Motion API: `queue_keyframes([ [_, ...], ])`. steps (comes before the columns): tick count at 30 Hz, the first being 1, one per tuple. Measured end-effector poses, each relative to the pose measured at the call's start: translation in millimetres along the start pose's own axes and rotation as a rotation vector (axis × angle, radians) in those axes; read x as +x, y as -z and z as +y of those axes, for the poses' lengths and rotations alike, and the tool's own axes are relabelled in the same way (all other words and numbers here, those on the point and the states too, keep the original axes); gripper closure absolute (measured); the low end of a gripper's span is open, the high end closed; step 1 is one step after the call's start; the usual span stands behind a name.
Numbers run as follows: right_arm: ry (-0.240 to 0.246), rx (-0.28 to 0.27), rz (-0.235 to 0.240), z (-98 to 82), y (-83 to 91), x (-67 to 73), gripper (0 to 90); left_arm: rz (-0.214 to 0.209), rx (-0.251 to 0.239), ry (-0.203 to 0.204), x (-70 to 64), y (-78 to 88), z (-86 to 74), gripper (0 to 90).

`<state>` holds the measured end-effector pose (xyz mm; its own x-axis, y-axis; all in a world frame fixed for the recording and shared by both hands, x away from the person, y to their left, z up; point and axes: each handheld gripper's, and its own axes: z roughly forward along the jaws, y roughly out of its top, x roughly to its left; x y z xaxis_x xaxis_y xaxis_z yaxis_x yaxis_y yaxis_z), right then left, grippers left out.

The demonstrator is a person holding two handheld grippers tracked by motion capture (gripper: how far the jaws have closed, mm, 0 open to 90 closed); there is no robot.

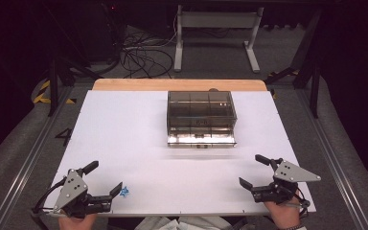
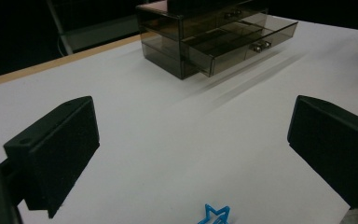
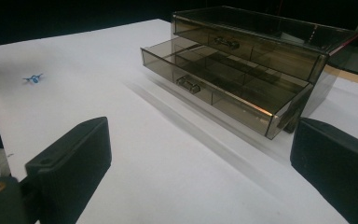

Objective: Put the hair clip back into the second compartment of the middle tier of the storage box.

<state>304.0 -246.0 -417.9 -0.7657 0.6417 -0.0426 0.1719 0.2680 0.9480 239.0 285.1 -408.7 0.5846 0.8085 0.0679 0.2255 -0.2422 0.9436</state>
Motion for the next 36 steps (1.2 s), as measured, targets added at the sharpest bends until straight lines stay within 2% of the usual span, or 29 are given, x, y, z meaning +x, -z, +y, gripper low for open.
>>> queue_keyframes([
  [7,0.0,0.005,0.008,-1.1,-1.2,0.0,6.6,-0.009,-0.001,-0.01,0.3,-0.1,1.3,2.6],
  [13,0.001,0.006,0.011,-1.4,-1.6,0.1,6.7,-0.033,-0.008,0.017,3.1,1.4,0.8,3.8],
  [24,0.0,0.008,0.02,-2.0,-3.1,0.4,6.9,-0.047,0.0,0.003,2.0,1.8,3.8,6.2],
  [29,-0.005,0.016,0.028,-2.1,-5.2,0.8,6.9,-0.064,0.041,-0.007,4.2,-0.5,9.5,9.2],
  [30,-0.004,0.019,0.029,-2.2,-5.6,1.1,6.9,-0.067,0.072,-0.01,5.3,-4.3,12.5,9.5],
  [36,-0.003,0.027,0.036,-2.3,-7.9,2.3,6.9,-0.089,0.12,-0.015,6.2,-11.5,17.1,9.4],
])
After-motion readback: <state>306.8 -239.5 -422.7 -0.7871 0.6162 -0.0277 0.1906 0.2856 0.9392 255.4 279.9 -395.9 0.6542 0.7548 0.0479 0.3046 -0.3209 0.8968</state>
